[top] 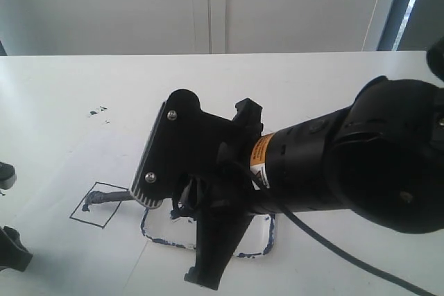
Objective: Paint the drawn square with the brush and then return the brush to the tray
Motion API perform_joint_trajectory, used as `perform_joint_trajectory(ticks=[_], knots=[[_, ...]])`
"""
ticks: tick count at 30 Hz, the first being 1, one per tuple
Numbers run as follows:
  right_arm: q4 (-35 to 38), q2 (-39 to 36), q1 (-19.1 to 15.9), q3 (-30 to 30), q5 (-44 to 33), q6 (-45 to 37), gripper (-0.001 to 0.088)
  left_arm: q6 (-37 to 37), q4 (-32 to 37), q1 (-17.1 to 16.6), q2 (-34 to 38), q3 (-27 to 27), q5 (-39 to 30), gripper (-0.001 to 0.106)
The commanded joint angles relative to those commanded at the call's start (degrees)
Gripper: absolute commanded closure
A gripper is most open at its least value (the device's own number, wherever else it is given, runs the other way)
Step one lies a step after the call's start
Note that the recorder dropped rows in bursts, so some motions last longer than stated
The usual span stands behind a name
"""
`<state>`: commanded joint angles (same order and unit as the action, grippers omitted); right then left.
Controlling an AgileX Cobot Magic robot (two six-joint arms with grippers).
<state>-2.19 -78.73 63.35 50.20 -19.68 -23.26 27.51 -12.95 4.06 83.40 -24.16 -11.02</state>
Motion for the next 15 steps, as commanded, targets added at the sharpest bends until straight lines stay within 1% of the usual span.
perform_joint_trajectory(ticks=[15], knots=[[0.0,-2.8,0.0,0.0,3.1,0.1,0.0868,-0.1,0.1,0.0,0.0,0.0,-0.1,0.053]])
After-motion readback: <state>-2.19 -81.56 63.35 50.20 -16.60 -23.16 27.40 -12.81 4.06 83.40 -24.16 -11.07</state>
